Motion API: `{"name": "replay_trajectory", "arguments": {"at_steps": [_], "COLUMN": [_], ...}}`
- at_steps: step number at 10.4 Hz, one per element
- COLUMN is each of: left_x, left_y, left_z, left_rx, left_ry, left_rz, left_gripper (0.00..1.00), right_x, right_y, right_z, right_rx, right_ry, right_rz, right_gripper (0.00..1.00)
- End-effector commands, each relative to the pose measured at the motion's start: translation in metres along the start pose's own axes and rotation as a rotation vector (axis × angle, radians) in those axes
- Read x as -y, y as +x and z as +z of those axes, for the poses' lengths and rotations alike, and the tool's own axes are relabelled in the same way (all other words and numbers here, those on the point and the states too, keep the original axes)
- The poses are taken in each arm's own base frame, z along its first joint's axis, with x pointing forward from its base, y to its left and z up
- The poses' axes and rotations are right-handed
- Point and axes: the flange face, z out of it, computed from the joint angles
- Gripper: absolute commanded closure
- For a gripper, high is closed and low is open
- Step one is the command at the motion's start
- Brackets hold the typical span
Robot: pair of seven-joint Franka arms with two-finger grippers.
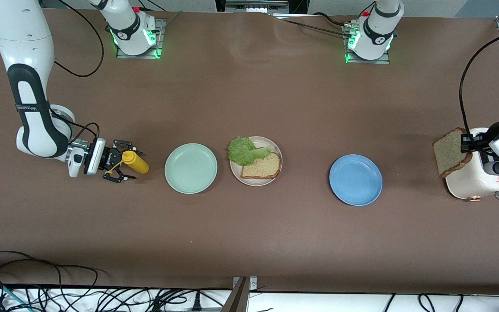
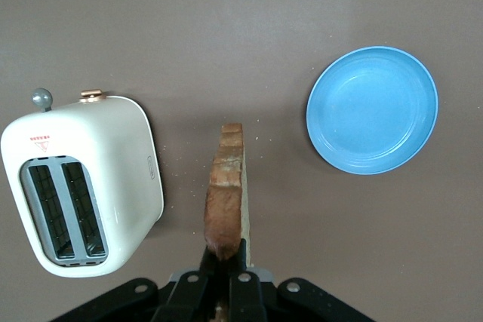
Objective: Make sandwich on beige plate with both arms
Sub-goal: 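Close the right gripper around the yellow mustard bottle and lift it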
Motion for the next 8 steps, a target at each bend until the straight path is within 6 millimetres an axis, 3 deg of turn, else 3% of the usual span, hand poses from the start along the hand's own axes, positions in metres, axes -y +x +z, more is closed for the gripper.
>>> {"name": "replay_trajectory", "arguments": {"at_steps": [1,7,8], "left_x": [0.002,0.004,0.006], "left_y": [-0.003,-0.001,0.0], "left_z": [-0.007,-0.004,-0.008], "left_rx": [0.0,0.003,-0.006], "left_ry": [-0.01,-0.017,-0.017], "left_rz": [-0.002,-0.005,-0.006], "left_gripper": [1.0,1.0,1.0], "right_x": [-0.005,-0.012,-0.012], "right_y": [0.0,0.01,0.008], "right_z": [0.004,0.001,0.002], "right_rx": [-0.032,-0.028,-0.031], "right_ry": [0.003,-0.006,-0.003], "right_rz": [-0.025,-0.072,-0.07], "right_gripper": [0.0,0.01,0.15]}}
